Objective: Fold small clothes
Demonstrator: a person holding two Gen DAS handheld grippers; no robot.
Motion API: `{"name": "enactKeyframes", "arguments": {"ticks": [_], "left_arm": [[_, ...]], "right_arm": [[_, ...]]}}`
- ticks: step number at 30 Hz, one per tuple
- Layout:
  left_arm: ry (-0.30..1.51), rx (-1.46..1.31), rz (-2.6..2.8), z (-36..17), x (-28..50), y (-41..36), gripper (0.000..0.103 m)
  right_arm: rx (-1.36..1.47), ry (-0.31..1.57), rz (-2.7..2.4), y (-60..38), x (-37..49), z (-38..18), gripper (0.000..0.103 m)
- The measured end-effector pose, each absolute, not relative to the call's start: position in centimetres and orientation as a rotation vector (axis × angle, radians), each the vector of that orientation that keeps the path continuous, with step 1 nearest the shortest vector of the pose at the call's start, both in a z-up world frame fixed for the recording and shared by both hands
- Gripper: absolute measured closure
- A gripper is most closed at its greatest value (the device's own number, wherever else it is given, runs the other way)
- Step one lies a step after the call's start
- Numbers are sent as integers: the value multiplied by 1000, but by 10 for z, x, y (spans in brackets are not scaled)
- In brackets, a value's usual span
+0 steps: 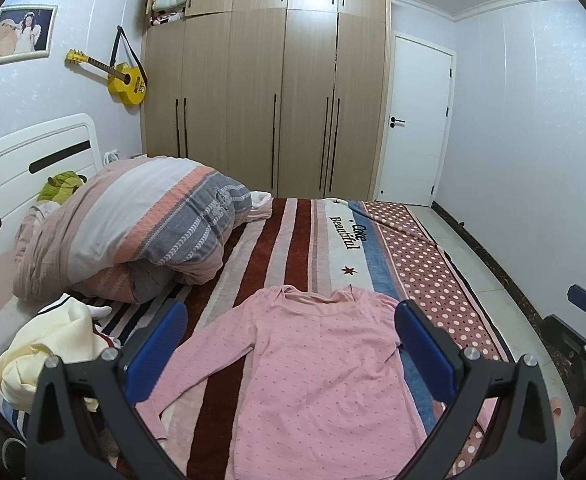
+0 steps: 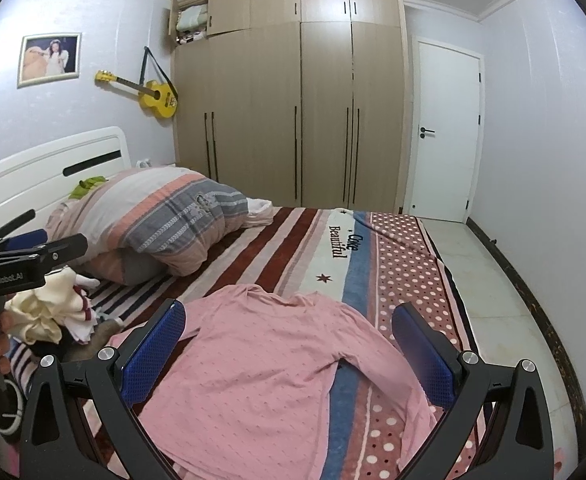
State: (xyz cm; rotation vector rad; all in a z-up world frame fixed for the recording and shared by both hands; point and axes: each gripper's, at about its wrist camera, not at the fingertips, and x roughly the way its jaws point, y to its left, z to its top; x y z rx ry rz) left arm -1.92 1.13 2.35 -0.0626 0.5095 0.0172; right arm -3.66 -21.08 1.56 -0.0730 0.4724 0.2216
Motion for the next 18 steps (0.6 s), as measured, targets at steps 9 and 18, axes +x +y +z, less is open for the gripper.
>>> {"name": "enactKeyframes", "arguments": {"ticks": [9,18], "left_arm": [[516,-55,24,21,-21,11,1],[535,-45,44,15,-21,17,1]], "right_arm": [[-79,485,226,-207,-36,14,1],[-78,489,224,-205,-37,10,1]]}}
